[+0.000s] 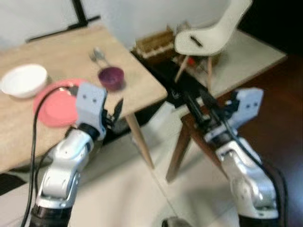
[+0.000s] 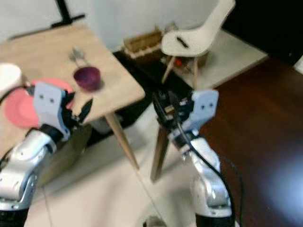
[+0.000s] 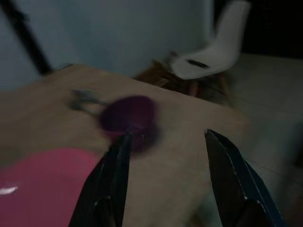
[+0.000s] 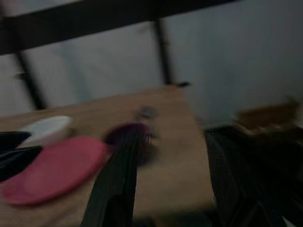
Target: Setting the table
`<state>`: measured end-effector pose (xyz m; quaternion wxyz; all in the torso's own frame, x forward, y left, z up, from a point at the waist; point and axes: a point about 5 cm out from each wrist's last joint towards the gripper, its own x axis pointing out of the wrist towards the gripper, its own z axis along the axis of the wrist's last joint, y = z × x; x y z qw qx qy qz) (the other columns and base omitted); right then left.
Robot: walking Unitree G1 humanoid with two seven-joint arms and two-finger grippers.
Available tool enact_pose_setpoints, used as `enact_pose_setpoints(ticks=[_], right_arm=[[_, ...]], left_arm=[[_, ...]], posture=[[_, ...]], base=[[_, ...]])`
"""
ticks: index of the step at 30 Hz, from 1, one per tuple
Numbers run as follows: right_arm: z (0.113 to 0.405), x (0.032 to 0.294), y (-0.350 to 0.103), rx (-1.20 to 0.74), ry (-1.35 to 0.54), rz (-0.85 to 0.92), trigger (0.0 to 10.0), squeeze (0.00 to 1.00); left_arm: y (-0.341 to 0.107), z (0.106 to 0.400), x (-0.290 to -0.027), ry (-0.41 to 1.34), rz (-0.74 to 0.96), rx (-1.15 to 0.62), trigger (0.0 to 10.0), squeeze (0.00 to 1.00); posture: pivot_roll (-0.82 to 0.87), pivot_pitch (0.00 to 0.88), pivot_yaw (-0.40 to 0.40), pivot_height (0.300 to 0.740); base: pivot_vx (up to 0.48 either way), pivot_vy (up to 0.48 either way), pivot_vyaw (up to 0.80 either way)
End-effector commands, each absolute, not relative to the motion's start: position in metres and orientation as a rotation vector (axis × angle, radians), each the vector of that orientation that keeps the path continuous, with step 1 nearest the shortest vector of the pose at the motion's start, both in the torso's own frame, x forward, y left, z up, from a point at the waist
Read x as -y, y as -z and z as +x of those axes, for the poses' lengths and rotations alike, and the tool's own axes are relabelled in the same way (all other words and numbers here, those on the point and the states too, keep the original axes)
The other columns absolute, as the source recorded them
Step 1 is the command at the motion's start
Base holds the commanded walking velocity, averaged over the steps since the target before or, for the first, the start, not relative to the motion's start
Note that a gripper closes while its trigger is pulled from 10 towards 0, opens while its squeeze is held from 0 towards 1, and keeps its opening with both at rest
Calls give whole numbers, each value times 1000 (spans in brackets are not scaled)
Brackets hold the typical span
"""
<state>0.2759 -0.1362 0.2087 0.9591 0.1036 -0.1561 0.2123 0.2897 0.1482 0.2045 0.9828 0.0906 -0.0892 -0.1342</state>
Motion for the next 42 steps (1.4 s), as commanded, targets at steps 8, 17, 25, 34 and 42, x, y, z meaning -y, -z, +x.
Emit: enact_pose_setpoints(ticks=[8,17,25,34,42], right_arm=[[269,122,-209,298,-566,231,10000,0],[270,124,-207,280,-556,260,10000,0],[272,129,-208,284,-538,281,10000,0],[271,129,-209,287,-541,273,10000,0],[272,120,-207,263,-608,229,10000,0]], left_arm=[[-203,287,-153,251,204,188,10000,0],[-203,288,-152,240,197,183,10000,0],[-204,289,-150,247,184,188,10000,0],[-205,289,-153,247,179,179,10000,0],[-223,290,-185,389,199,103,10000,0]], posture=[[-56,30,70,740],[-56,28,72,740],[-57,27,74,740],[-53,29,75,740],[-26,27,65,740]], base=[[465,0,765],[272,0,590],[0,0,0],[0,0,0],[0,0,0]])
